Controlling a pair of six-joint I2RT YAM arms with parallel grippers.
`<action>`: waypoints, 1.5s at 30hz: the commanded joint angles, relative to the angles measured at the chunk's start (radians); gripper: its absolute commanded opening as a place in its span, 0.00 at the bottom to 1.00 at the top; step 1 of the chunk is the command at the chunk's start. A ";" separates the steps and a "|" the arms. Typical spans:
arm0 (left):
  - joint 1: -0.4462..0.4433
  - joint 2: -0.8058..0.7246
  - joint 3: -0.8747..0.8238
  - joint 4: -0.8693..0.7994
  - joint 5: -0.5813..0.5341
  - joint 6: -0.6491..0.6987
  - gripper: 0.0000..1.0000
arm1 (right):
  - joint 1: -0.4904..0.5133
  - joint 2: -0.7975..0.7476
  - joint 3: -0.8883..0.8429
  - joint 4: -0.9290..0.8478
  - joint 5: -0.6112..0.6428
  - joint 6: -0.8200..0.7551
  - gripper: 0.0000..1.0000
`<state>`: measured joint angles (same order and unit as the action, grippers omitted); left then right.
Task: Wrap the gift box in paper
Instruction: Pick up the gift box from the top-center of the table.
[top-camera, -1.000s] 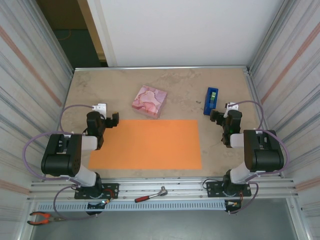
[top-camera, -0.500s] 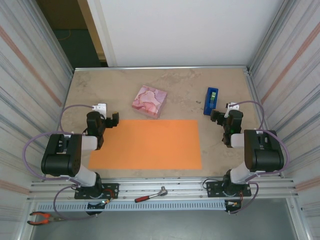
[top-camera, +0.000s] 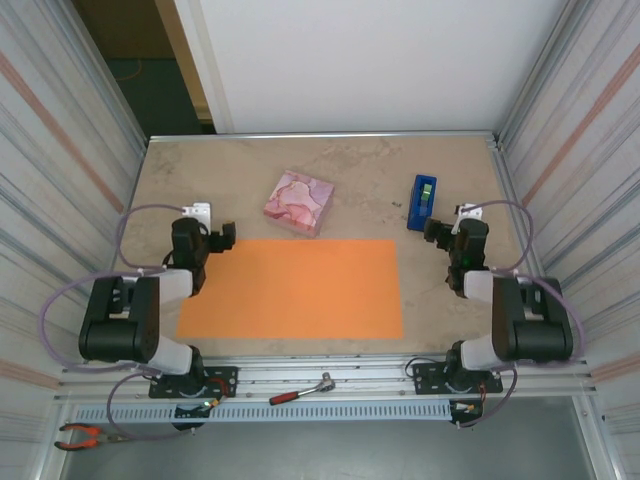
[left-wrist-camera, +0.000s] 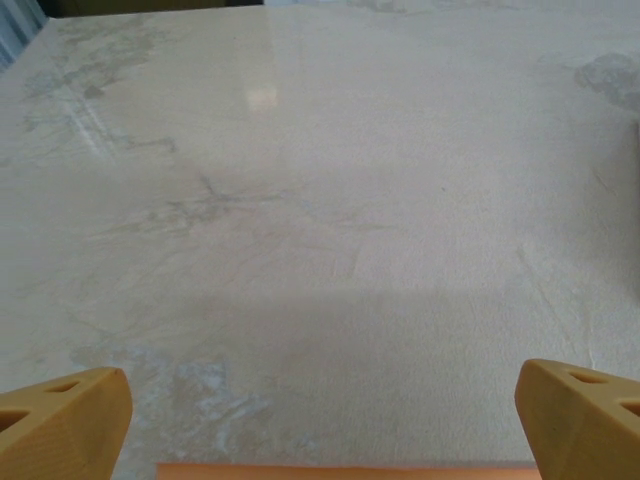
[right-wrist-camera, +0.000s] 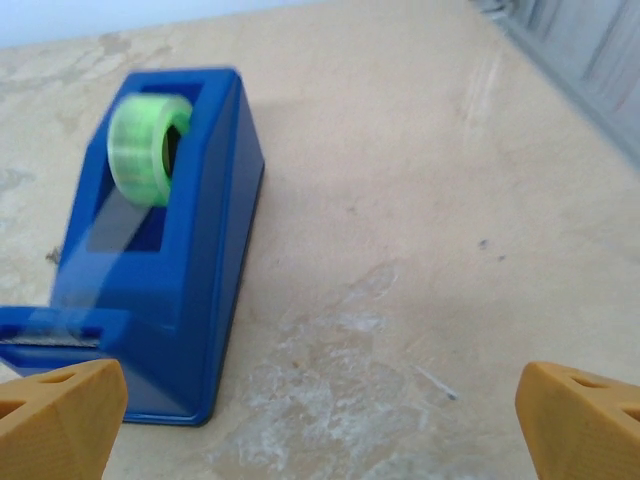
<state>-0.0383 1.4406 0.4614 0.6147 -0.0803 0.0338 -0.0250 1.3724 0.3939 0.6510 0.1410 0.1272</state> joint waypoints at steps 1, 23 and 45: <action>0.011 -0.084 0.095 -0.161 -0.035 -0.011 0.99 | 0.004 -0.212 0.080 -0.216 0.089 0.089 0.98; -0.045 0.451 0.897 -0.742 0.679 -0.196 0.87 | 0.347 0.240 0.835 -0.961 -0.430 0.500 0.93; -0.216 0.494 0.852 -0.701 0.731 -0.314 0.74 | 0.464 0.710 1.094 -0.785 -0.605 0.742 0.77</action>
<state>-0.2329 1.9472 1.3319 -0.1028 0.6132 -0.2462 0.4435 2.0586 1.4494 -0.1421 -0.4469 0.8421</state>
